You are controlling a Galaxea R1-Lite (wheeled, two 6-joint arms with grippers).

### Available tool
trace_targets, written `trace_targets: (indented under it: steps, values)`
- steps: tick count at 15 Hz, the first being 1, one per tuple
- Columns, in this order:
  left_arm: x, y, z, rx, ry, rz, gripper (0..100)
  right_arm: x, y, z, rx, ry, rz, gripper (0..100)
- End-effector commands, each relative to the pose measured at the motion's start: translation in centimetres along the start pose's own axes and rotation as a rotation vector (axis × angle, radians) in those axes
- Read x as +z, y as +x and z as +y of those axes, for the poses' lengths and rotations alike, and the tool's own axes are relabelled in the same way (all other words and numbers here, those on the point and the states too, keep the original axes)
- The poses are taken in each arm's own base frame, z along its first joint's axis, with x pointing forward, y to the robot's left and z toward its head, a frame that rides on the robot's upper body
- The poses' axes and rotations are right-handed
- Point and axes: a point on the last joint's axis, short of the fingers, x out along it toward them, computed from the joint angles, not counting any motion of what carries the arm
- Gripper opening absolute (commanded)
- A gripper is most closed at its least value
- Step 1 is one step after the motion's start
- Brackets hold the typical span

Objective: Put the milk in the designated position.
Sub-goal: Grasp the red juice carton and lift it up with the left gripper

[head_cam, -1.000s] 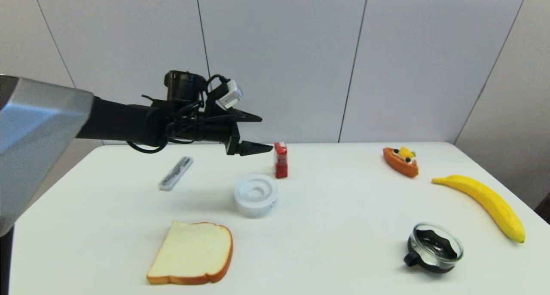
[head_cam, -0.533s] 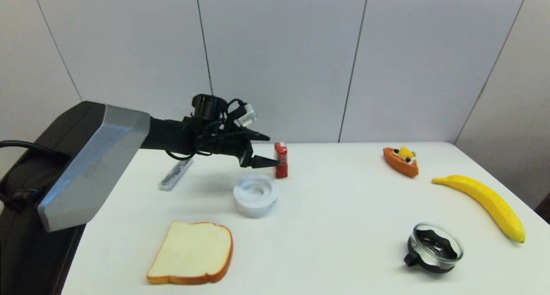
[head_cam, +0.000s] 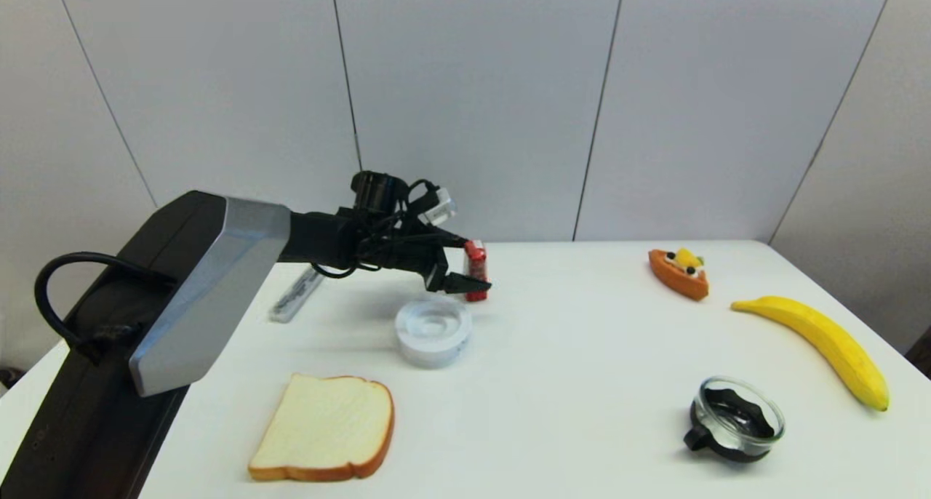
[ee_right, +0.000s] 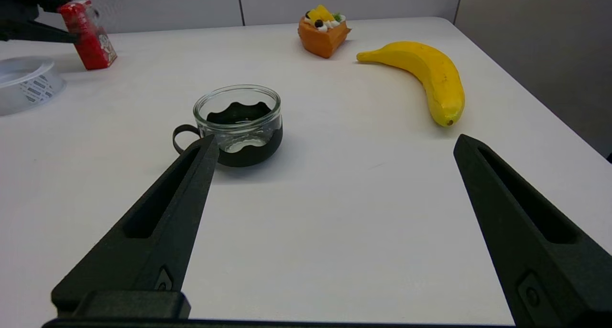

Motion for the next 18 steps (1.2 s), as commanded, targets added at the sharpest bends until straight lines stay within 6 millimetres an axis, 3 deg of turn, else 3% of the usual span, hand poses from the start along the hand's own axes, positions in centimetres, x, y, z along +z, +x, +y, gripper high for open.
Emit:
trace_targets:
  steps: [1,8,9,18]
  values:
    - [0.02,0.83,-0.25,-0.018,0.01,-0.005,100,0.01,0.01,0.0,0.0,0.0,0.001,100]
    - [0.02,1.02,-0.27,-0.02,0.013,-0.006,100,0.0,0.0,0.0,0.0,0.0,0.0,100]
    - [-0.01,1.05,-0.24,-0.019,0.013,-0.006,0,0.0,0.0,0.0,0.0,0.0,0.0,100]
    - [0.08,1.1,0.03,-0.014,0.016,-0.011,0,0.0,0.0,0.0,0.0,0.0,0.0,100]
